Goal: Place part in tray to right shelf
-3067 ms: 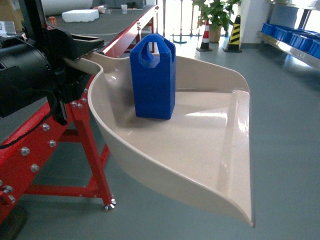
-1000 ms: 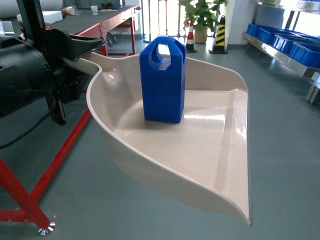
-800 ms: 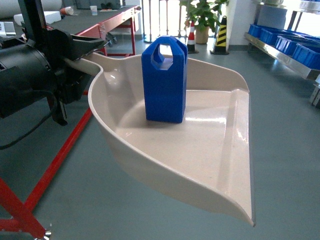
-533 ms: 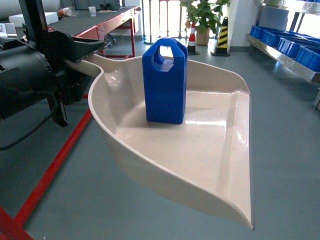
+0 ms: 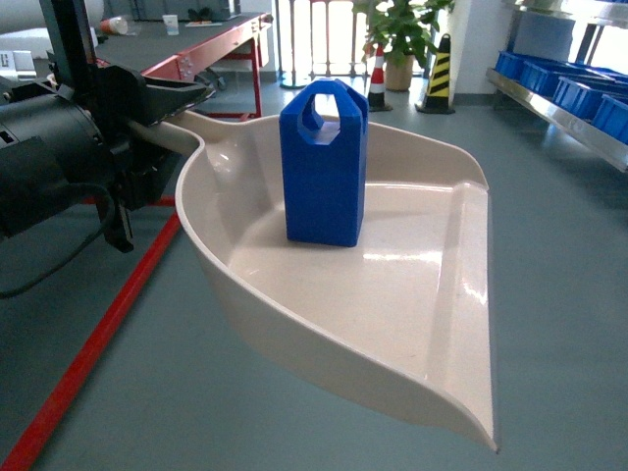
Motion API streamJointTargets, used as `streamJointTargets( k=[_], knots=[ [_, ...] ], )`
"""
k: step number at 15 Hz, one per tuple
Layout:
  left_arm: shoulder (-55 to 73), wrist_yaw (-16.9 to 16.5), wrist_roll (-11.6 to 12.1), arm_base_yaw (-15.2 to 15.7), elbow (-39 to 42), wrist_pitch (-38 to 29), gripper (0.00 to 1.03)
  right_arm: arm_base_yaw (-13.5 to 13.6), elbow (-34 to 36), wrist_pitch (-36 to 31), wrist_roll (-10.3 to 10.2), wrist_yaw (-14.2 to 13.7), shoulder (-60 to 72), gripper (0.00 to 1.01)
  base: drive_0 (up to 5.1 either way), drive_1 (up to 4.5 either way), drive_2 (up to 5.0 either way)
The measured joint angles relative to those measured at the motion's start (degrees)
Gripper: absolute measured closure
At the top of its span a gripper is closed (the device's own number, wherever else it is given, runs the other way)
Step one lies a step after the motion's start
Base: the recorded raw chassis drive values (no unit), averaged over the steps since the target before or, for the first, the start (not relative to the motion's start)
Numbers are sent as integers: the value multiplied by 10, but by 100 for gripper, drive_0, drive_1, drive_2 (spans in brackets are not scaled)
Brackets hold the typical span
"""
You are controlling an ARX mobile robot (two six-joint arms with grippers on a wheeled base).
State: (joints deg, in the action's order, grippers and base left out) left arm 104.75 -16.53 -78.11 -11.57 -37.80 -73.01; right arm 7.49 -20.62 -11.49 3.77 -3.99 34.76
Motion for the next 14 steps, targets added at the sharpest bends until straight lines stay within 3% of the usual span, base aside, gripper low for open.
streamJointTargets(
  k=[14],
  knots=[
    [0,0,0,0,0,-1,90,0,0,1,0,0,0,3,-6,399,-412]
  ],
)
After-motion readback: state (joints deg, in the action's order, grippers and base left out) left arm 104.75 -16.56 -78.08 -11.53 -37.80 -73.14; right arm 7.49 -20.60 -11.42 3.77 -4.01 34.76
